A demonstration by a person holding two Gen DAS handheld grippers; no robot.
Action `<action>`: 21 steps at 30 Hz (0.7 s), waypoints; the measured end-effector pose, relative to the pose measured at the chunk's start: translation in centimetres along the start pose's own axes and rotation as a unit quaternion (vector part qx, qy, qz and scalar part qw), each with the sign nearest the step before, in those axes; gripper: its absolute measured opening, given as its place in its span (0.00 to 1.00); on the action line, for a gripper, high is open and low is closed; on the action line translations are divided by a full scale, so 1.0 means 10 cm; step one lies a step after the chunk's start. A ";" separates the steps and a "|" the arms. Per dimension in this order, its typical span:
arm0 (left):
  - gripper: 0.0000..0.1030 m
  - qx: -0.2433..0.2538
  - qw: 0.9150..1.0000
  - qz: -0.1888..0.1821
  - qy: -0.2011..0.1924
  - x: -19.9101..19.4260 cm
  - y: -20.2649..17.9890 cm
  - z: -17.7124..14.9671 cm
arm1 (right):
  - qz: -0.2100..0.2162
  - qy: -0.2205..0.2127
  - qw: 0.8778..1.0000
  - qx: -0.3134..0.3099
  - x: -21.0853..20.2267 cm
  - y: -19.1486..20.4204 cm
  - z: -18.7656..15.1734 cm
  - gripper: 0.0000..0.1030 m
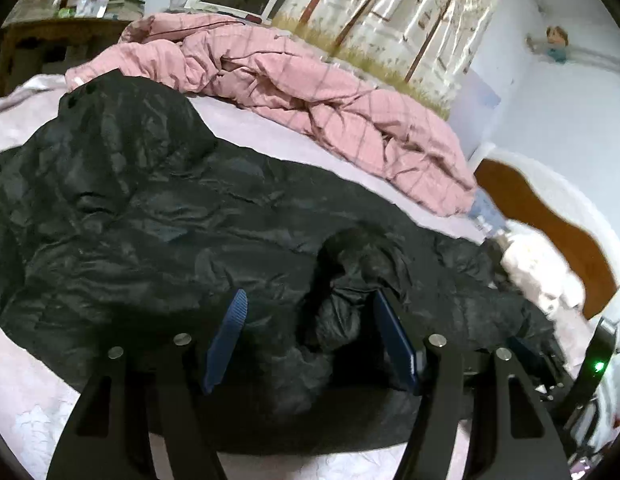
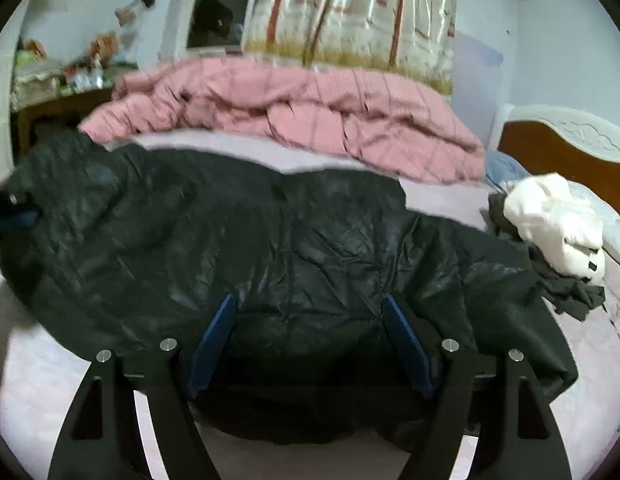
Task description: Fold large clothes
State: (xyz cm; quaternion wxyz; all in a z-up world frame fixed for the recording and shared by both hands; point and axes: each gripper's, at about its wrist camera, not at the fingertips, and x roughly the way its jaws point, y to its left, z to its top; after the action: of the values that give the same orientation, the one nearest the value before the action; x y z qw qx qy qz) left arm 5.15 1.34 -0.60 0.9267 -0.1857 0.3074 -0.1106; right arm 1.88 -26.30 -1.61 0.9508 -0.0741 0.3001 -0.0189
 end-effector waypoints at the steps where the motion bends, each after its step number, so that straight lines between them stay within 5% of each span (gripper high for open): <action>1: 0.62 0.005 1.000 -0.006 0.005 0.03 -0.04 -0.01 | -0.002 0.010 1.000 0.003 0.03 -0.02 0.01 0.75; 6: 0.62 0.046 0.999 -0.006 0.018 0.13 -0.25 -0.06 | 0.003 0.047 0.999 0.008 0.18 -0.09 0.00 0.75; 8: 0.49 0.055 0.998 -0.003 0.028 0.22 -0.31 -0.07 | 0.006 0.041 0.999 0.009 0.18 -0.09 0.01 0.75; 10: 0.21 0.065 0.997 0.004 0.032 0.27 -0.37 -0.09 | 0.020 0.034 0.999 0.018 0.15 -0.10 0.01 0.75; 12: 0.12 0.099 0.994 0.045 -0.010 0.18 -0.45 -0.09 | 0.030 0.022 0.999 0.030 0.11 -0.12 0.02 0.75; 17: 0.10 0.155 0.972 0.114 -0.135 -0.28 -0.59 -0.01 | 0.025 -0.021 0.999 0.004 -0.05 -0.05 0.05 0.75; 21: 0.10 0.184 0.952 0.160 -0.183 -0.53 -0.57 0.16 | 0.088 -0.069 0.994 -0.007 -0.27 0.05 0.04 0.75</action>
State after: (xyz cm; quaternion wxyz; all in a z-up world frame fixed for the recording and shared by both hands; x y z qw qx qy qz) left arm 1.46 -1.67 5.75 0.9907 0.0232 0.1324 0.0206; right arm -0.09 -25.55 0.13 0.9667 -0.0552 0.2392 0.0724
